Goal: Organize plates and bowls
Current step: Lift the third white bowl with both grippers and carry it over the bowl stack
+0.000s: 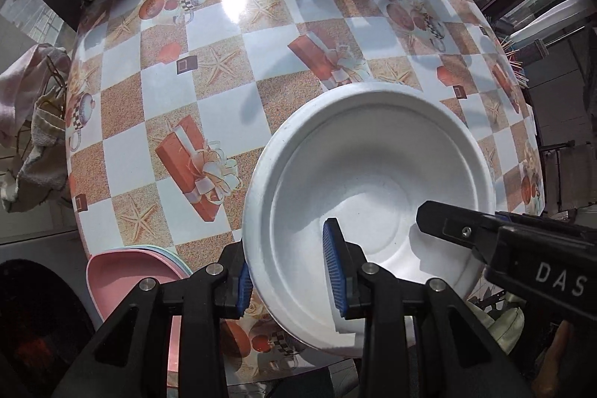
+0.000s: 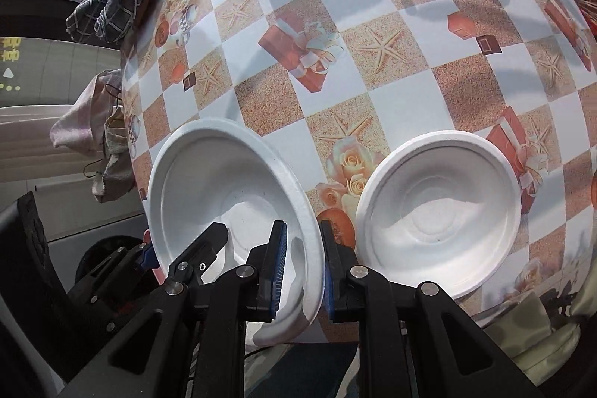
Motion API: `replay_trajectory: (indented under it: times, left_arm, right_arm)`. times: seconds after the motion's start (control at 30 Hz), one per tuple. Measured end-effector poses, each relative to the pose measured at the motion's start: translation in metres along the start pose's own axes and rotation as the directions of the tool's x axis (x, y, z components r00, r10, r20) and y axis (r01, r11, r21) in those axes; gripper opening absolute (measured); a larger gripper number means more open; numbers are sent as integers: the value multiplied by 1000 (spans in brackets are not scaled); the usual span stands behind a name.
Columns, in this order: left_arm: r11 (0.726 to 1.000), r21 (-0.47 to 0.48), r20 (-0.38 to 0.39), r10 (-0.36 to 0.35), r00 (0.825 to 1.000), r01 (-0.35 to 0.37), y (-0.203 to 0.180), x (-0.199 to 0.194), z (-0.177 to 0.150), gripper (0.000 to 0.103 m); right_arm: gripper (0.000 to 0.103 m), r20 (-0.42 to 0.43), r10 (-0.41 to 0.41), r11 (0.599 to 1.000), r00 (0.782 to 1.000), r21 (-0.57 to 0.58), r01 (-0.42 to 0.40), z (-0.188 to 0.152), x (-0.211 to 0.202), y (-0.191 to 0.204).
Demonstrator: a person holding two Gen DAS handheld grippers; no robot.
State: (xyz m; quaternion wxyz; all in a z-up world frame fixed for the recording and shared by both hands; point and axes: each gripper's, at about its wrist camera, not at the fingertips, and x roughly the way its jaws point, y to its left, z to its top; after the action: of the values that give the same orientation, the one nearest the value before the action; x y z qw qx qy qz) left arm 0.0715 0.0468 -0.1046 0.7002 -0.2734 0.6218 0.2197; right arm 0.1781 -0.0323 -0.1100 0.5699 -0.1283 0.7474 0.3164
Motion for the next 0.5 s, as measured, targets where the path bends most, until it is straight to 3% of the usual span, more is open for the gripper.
replay_trajectory:
  times: [0.27,0.5]
  left_arm:
    - [983,180,6,-33,999,31,-67,1,8,36]
    - [958,284,-12,-29,1000,31,-111,13,11,36]
  right_arm:
    - [20,36,-20,984,999,176,13,-31,-26,-72]
    - [20,61,-39,966,997,258,22,-34,-39,-112]
